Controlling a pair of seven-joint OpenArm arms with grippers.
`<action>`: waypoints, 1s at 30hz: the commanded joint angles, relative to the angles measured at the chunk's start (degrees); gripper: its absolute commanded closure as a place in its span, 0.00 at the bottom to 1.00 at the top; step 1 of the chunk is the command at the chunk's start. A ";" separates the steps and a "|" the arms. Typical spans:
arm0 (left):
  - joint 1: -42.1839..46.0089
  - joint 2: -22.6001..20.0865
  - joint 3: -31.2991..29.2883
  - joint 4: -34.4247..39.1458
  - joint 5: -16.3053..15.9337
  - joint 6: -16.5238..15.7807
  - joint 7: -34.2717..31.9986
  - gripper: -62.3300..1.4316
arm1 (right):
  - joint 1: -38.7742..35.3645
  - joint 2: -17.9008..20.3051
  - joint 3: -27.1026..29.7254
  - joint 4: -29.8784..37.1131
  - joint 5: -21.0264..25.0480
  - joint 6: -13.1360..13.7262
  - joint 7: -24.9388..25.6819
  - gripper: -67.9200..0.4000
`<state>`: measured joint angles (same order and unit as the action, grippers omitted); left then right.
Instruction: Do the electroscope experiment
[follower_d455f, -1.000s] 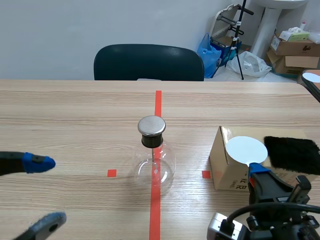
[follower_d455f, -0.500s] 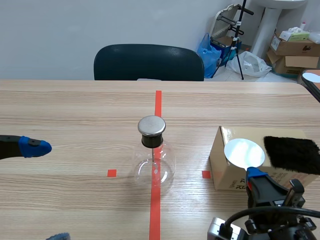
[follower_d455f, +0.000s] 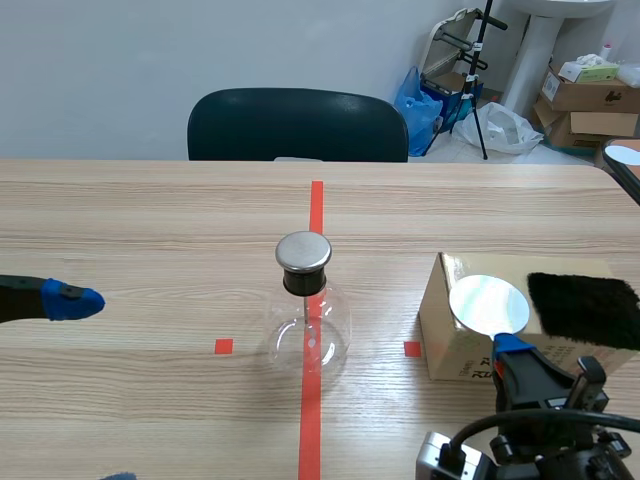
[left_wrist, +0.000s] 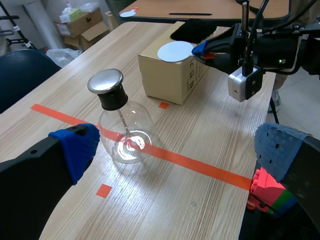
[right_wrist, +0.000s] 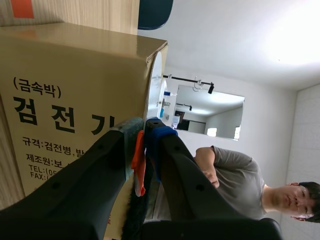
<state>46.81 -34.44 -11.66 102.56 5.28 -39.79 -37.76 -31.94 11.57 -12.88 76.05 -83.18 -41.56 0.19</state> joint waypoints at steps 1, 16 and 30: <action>-0.15 -0.07 0.07 0.20 -1.42 -0.09 -0.79 0.00 | 0.37 0.17 1.11 0.26 -0.20 -3.30 -0.22 0.98; 0.17 -0.04 0.07 0.20 -1.42 -0.09 -0.76 0.00 | 0.37 0.20 1.36 0.26 -0.17 -3.30 0.70 0.82; 0.17 -0.04 0.07 0.20 -1.40 -0.09 -0.09 0.00 | 0.37 0.15 1.36 0.26 1.18 -3.30 1.29 0.01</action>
<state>46.83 -34.61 -11.66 102.56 4.51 -39.79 -37.12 -31.94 11.57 -11.73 76.05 -82.43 -41.54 1.45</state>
